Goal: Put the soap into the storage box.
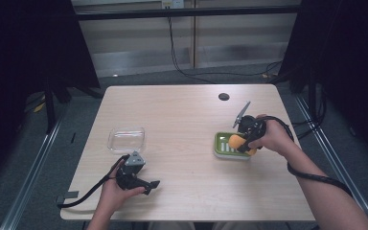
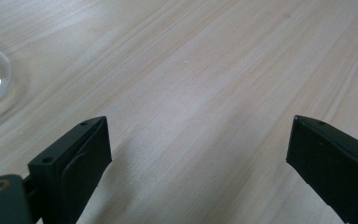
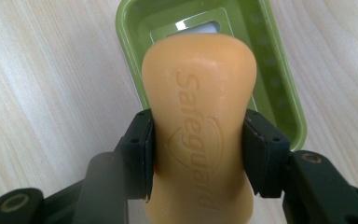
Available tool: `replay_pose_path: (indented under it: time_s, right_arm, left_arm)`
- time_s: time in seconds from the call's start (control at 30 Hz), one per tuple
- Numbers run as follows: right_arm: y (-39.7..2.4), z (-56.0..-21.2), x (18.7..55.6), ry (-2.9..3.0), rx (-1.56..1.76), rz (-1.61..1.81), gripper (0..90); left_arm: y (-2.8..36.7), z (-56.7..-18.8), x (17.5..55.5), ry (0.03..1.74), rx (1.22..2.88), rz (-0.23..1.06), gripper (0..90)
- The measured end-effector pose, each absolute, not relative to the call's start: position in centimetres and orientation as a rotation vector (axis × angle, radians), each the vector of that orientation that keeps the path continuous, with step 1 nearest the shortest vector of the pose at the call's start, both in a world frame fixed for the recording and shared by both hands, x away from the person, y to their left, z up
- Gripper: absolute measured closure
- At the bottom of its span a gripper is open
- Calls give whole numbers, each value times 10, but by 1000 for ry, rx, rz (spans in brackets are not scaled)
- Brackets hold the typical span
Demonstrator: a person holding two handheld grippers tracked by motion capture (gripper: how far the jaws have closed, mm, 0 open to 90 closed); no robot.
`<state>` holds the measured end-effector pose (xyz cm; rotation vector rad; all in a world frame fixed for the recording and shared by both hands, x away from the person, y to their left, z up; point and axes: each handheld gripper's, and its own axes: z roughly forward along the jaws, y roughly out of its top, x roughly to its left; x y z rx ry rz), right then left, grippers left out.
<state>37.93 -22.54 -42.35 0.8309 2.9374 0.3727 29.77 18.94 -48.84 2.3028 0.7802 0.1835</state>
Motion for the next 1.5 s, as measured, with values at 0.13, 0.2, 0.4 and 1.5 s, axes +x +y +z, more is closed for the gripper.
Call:
replay_pose_path:
  time_s: [0.13, 0.2, 0.4, 1.5]
  right_arm:
    - [-224, -423, 381, 2943, 830, 361, 500]
    - [-223, -424, 382, 2946, 805, 360, 501]
    - [-219, -424, 384, 2946, 798, 361, 500]
    - [-213, -433, 395, 2965, 699, 360, 500]
  left_arm:
    - [189, -489, 297, 784, 2295, 189, 62]
    - [189, -489, 298, 782, 2291, 188, 62]
    - [189, -488, 297, 781, 2304, 182, 62]
    - [189, -489, 298, 780, 2295, 187, 62]
